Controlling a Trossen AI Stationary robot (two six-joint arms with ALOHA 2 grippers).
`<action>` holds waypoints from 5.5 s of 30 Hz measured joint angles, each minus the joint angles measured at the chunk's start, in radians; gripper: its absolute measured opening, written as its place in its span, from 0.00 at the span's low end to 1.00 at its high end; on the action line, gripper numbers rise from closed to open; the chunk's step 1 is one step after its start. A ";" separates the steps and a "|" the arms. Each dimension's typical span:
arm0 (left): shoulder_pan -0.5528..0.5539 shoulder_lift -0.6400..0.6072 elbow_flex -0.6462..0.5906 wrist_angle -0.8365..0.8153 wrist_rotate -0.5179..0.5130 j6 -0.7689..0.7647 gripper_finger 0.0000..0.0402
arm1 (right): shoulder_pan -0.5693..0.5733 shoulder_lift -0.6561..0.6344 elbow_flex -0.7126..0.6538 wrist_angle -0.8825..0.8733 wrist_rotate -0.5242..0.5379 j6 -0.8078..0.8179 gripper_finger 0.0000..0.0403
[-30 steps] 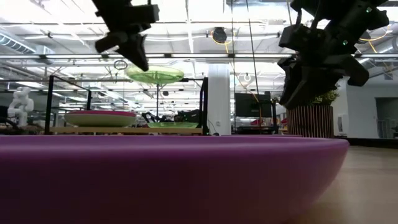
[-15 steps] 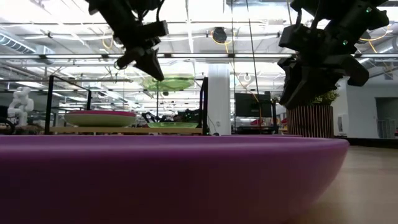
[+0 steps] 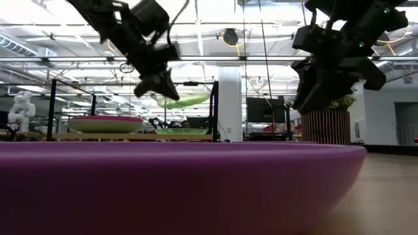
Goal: Place and stack plates onto a shelf
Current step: Stack the left green transparent plate into the green transparent plate on the shelf, then stack the top purple plate into the pink plate on the shelf
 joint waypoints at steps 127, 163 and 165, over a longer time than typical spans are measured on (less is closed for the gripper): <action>-0.514 0.039 0.005 0.266 0.287 -0.344 0.41 | 0.069 0.028 -0.099 0.471 -0.451 -0.337 0.01; -0.450 0.146 0.005 0.311 0.365 -0.179 0.07 | 0.081 0.028 -0.097 0.531 -0.307 -0.347 0.23; -0.454 0.145 0.005 0.307 0.365 -0.173 0.06 | 0.088 0.028 -0.097 0.548 -0.304 -0.363 0.28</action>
